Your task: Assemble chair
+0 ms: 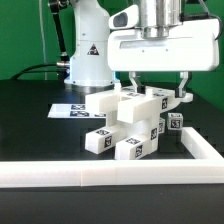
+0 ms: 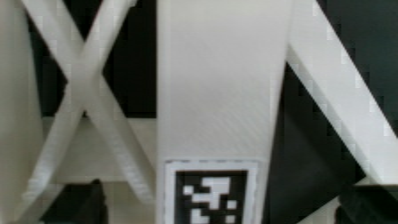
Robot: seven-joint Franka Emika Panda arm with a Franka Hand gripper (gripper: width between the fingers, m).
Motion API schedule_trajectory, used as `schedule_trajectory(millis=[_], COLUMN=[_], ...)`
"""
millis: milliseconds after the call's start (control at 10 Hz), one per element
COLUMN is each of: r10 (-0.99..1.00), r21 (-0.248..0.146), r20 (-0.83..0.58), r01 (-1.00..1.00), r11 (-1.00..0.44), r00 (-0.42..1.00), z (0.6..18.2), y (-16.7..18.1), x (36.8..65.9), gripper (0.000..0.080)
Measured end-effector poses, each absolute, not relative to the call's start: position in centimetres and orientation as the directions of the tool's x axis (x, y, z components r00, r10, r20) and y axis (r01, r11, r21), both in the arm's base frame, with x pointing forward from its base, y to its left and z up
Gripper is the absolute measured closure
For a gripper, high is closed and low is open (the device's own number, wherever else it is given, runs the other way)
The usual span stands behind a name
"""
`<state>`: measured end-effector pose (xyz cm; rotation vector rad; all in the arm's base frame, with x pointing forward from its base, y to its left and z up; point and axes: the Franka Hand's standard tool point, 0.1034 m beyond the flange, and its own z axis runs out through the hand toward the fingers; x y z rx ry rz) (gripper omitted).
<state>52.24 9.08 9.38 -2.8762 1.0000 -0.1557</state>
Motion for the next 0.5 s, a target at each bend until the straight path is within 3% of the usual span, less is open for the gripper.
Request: schedule_trajectory(millis=[500], r10=[-0.576], r21=[-0.113], r20=[0.081], r01=[-0.566], r11=[-0.816], r00=[0.814], z=[9.3], y=[7.2], x=[52.8], gripper=[0.0151])
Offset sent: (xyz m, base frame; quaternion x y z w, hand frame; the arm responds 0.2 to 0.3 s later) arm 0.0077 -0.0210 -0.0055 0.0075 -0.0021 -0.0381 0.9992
